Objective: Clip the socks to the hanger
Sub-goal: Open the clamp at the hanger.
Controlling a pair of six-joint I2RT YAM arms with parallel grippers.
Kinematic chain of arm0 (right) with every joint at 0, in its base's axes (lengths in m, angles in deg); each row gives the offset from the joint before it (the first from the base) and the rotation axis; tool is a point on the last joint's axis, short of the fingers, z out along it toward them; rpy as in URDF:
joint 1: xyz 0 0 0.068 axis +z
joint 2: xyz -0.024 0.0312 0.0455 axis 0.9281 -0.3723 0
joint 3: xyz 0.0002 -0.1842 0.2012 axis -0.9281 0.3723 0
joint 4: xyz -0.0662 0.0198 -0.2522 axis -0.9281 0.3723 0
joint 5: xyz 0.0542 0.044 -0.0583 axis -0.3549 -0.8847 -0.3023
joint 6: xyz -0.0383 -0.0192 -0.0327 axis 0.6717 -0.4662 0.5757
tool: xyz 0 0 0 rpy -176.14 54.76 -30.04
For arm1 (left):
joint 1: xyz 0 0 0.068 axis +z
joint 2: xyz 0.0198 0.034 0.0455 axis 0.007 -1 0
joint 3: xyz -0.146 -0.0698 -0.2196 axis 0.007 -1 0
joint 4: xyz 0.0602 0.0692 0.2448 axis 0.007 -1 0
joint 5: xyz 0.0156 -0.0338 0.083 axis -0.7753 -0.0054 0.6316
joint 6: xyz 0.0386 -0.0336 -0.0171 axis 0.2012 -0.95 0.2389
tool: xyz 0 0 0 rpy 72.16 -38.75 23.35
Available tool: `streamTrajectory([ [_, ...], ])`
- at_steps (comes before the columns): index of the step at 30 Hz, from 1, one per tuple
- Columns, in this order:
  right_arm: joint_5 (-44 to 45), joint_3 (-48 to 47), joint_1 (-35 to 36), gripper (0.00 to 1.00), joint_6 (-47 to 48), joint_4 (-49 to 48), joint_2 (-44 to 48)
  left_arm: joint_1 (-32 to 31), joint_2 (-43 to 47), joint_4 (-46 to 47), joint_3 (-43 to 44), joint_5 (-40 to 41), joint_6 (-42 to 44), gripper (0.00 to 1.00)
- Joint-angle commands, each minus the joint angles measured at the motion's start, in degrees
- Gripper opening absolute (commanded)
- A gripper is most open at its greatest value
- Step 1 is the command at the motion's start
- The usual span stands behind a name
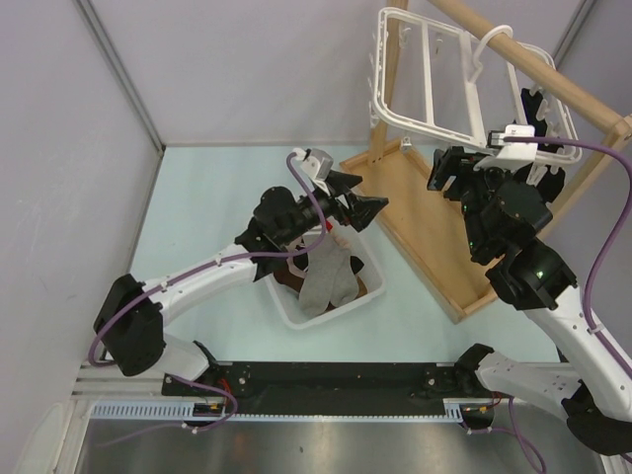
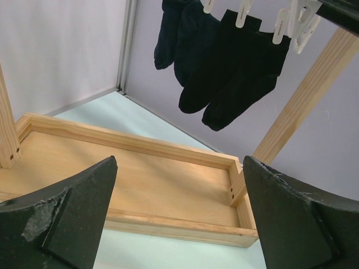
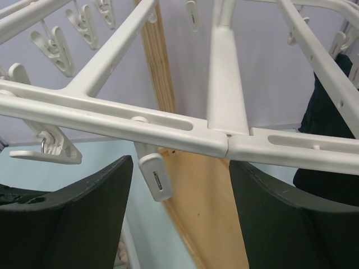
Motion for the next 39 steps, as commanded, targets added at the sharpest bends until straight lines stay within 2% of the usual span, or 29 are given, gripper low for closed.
streamTrajectory([
  [1, 3.42, -2.52, -0.06, 0.73, -1.20, -3.18, 0.17, -0.89, -0.33, 2.52, 3.49, -1.06, 1.23, 1.00],
  [3, 3.77, -2.52, -0.06, 0.70, -1.20, -3.10, 0.34, -1.07, -0.60, 2.43, 3.84, -1.23, 1.31, 1.00],
  [7, 3.43, -2.52, -0.06, 0.60, -1.64, -3.10, 0.43, -1.33, -1.12, 2.43, 4.28, -1.32, 1.49, 1.00],
  [12, 2.64, -2.52, -0.06, 0.54, -2.60, -2.22, 0.87, -1.68, -1.56, 2.43, 4.98, -1.59, 1.75, 1.00],
  [16, 1.32, -2.52, -0.33, 0.39, -3.74, -1.08, 1.48, -1.86, -2.09, 2.87, 5.77, -3.42, 1.93, 1.00],
  [21, -3.16, -2.52, -2.08, 0.26, -5.50, 1.29, 2.10, -2.12, -3.84, 6.47, 6.74, -7.64, 0.97, 1.00],
  [24, -8.51, -2.52, -4.80, 0.21, -7.87, 2.96, 2.28, -2.30, -5.42, 8.05, 8.41, -10.72, -0.18, 1.00],
  [34, -29.24, -2.52, -16.93, 0.14, -14.82, 5.78, 2.28, -3.09, -10.00, 11.39, 14.11, -13.10, -2.11, 1.00],
  [39, -34.54, -2.52, -20.36, 0.14, -16.92, 5.96, 2.54, -3.09, -14.13, 12.10, 18.51, -12.57, -5.27, 1.00],
])
